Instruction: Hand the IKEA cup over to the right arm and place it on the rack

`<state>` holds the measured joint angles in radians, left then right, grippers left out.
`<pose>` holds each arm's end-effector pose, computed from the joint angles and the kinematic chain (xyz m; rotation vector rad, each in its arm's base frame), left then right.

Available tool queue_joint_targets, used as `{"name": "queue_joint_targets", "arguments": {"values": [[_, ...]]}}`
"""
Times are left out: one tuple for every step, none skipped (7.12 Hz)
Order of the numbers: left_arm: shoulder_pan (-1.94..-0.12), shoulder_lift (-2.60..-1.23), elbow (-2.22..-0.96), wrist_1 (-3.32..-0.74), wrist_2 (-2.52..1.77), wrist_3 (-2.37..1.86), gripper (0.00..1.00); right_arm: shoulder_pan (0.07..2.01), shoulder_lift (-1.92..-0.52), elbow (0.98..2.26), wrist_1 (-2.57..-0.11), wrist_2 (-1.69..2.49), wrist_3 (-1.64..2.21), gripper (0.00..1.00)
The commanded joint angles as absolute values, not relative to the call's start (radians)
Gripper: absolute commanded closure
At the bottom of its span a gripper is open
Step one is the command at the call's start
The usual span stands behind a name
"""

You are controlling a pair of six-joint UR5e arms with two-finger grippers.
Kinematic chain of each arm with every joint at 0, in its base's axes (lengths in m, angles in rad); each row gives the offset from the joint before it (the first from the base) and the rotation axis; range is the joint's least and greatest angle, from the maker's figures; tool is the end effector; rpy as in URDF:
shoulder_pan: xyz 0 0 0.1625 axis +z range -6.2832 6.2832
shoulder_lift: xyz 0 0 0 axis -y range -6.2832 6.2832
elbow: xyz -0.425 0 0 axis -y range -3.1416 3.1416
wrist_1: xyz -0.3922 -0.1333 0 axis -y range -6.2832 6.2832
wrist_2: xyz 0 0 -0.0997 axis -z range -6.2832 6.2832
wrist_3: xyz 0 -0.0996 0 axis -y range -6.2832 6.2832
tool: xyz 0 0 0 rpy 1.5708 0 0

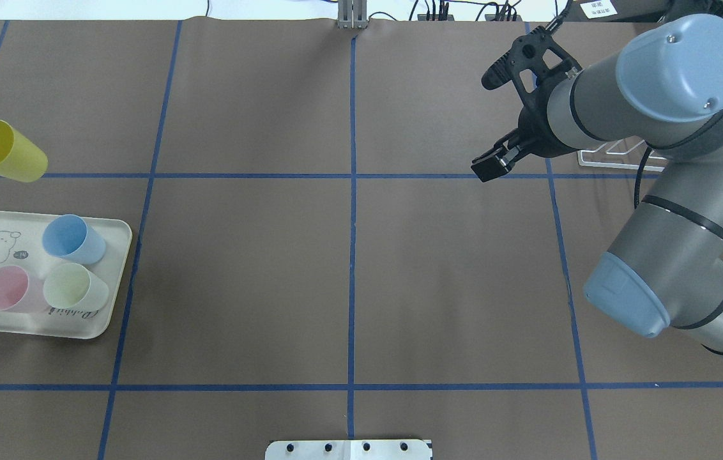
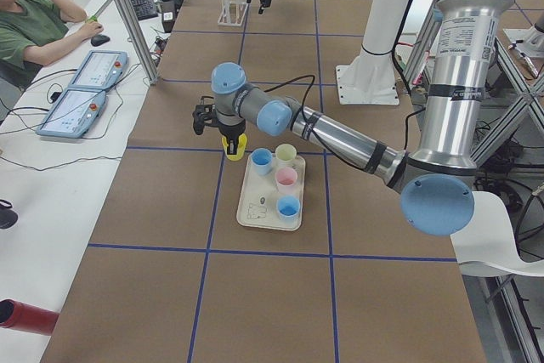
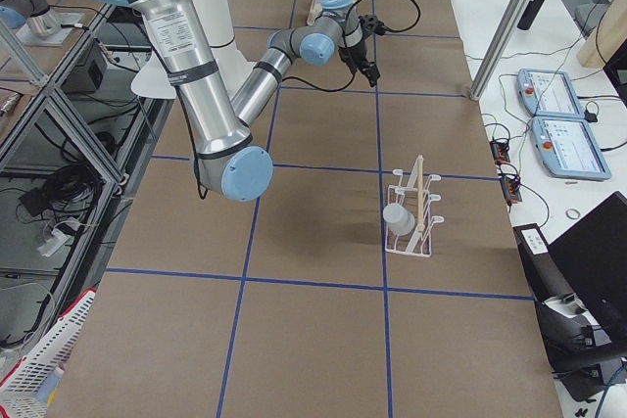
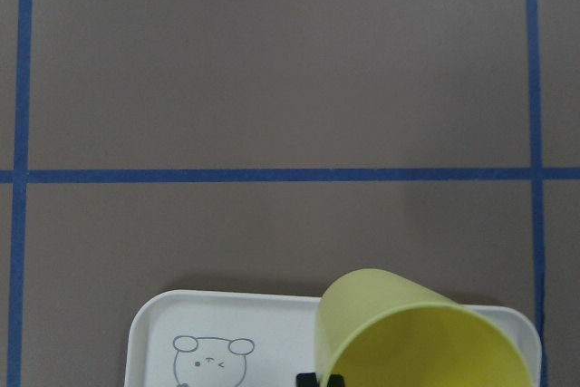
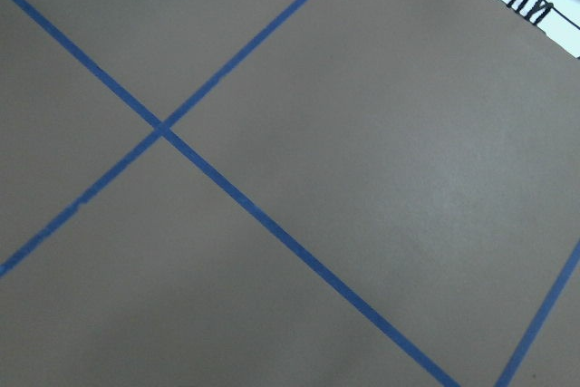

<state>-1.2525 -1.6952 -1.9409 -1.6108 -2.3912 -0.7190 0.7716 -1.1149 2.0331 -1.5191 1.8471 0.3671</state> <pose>0.1048 -0.5112 0.4057 0.0409 0.9438 -0.1513 -0.3279 -0.4670 0.2044 0.6724 -0.7519 -0.5293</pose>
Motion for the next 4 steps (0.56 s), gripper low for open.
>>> {"name": "queue_joint_targets", "arguments": {"values": [[-1.253,-1.771,-1.979,-1.601,-2.532,-0.942,1.00,0.755,-1.011,1.999,-1.520,1.848,0.367,0.00],[-1.252,-1.811,-1.993,-1.605,-2.580,-1.045,1.00,0.738,-0.959,1.962,-1.520,1.841,0.367,0.00],[-1.252,-1.860,-1.994,-1.609,-2.627,-1.149,1.00,0.724,-0.948,1.954,-1.517,1.821,0.365,0.01],[-1.250,-1.896,-1.997,-1.617,-2.667,-1.232,1.00,0.703,-0.936,1.944,-1.437,1.774,0.364,0.01]]}}
